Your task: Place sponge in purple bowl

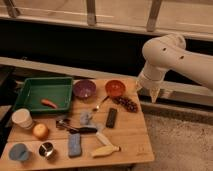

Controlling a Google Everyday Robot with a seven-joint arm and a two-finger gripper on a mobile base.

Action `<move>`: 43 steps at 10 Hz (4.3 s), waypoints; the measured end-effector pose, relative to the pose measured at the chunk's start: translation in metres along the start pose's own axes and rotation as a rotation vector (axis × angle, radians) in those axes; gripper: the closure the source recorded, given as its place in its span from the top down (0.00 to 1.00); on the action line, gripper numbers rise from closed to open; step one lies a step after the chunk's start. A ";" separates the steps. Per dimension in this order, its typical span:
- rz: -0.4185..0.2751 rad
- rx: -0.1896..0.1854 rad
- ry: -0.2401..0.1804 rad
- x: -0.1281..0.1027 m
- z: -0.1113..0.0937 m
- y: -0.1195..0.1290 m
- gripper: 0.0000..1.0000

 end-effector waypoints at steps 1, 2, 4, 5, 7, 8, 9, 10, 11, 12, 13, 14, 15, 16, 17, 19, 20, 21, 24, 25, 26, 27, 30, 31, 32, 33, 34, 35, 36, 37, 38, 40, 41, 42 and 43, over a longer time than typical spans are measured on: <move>0.000 0.000 0.000 0.000 0.000 0.000 0.65; 0.000 0.000 0.000 0.000 0.000 0.000 0.65; 0.000 0.000 0.000 0.000 0.000 0.000 0.65; 0.000 0.000 0.000 0.000 0.000 0.000 0.65; 0.000 0.000 0.000 0.000 0.000 0.000 0.65; 0.000 0.000 0.000 0.000 0.000 0.000 0.65; 0.000 0.000 0.000 0.000 0.000 0.000 0.65; 0.000 0.000 0.000 0.000 0.000 0.000 0.65; 0.000 0.000 0.000 0.000 0.000 0.000 0.65; 0.000 0.000 0.000 0.000 0.000 0.000 0.65; 0.000 0.000 0.000 0.000 0.000 0.000 0.65; 0.000 0.000 0.000 0.000 0.000 0.000 0.65; 0.000 0.000 0.000 0.000 0.000 0.000 0.65; 0.000 0.000 0.000 0.000 0.000 0.000 0.65; 0.000 0.000 0.000 0.000 0.000 0.000 0.65; 0.000 0.000 -0.001 0.000 0.000 0.000 0.65; -0.005 0.004 -0.001 0.001 0.001 0.000 0.65; -0.043 0.020 0.000 0.004 0.006 0.006 0.65; -0.181 0.032 0.026 0.040 0.026 0.049 0.65; -0.220 0.031 0.033 0.051 0.030 0.065 0.65; -0.261 0.024 0.041 0.065 0.033 0.083 0.65; -0.306 0.005 0.064 0.083 0.037 0.107 0.65; -0.395 -0.074 0.098 0.128 0.040 0.141 0.65; -0.399 -0.076 0.096 0.128 0.040 0.141 0.65; -0.400 -0.076 0.097 0.129 0.041 0.141 0.65; -0.399 -0.076 0.096 0.128 0.040 0.141 0.65; -0.402 -0.075 0.095 0.128 0.040 0.141 0.65; -0.414 -0.054 0.099 0.131 0.044 0.141 0.65; -0.424 -0.045 0.110 0.137 0.050 0.145 0.65; -0.431 -0.041 0.131 0.145 0.062 0.148 0.65; -0.435 -0.040 0.165 0.156 0.085 0.150 0.65; -0.460 -0.040 0.223 0.179 0.115 0.161 0.65; -0.484 -0.035 0.266 0.196 0.132 0.170 0.65; -0.508 -0.032 0.296 0.209 0.141 0.176 0.65; -0.540 -0.033 0.324 0.223 0.147 0.183 0.65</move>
